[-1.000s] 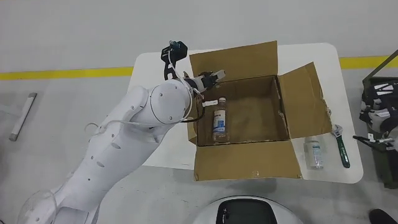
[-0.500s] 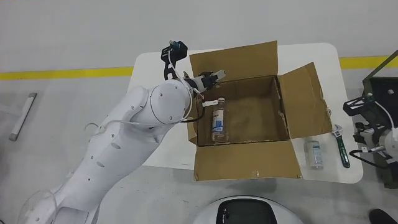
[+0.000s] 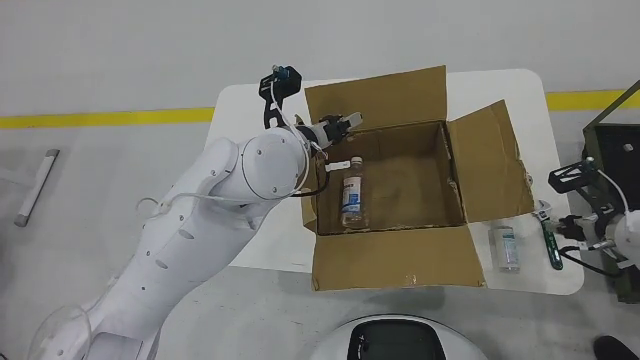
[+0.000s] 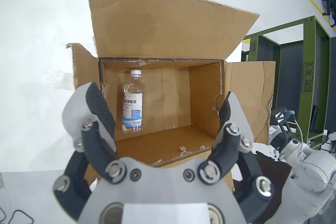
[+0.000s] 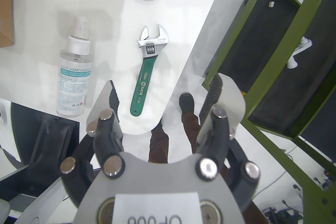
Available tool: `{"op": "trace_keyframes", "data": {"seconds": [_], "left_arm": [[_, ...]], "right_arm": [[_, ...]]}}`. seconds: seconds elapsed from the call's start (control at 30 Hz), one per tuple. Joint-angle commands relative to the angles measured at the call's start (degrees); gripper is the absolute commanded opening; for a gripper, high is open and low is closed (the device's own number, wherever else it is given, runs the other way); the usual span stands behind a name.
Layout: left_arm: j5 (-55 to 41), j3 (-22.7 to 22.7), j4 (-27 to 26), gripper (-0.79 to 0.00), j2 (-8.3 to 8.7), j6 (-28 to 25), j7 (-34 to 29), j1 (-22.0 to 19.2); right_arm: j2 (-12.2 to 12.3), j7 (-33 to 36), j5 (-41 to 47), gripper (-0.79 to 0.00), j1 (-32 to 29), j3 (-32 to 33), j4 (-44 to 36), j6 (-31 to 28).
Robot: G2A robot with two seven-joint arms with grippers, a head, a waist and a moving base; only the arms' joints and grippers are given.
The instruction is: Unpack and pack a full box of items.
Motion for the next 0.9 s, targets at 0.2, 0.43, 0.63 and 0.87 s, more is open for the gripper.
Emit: {"op": "trace_keyframes", "data": {"seconds": [0.2,0.43,0.63,0.87], "left_arm": [[0.00,0.00,0.00,0.000,0.00,0.00,0.00,0.00],[0.00,0.00,0.00,0.000,0.00,0.00,0.00,0.00],[0.00,0.00,0.00,0.000,0.00,0.00,0.00,0.00],[0.00,0.00,0.00,0.000,0.00,0.00,0.00,0.00]], "right_arm": [[0.24,3.08,-1.02,0.000,0.41,-1.28,1.49,2.92],[0.49,7.84,-0.28,0.000,2.75,-3.59,4.45,4.60],[0.64,8.24,0.03,-0.391,3.77,-4.56,5.79,5.96],[0.72,7.58,0.03,-0.431,3.92,-6.47,6.40,6.88]]}}
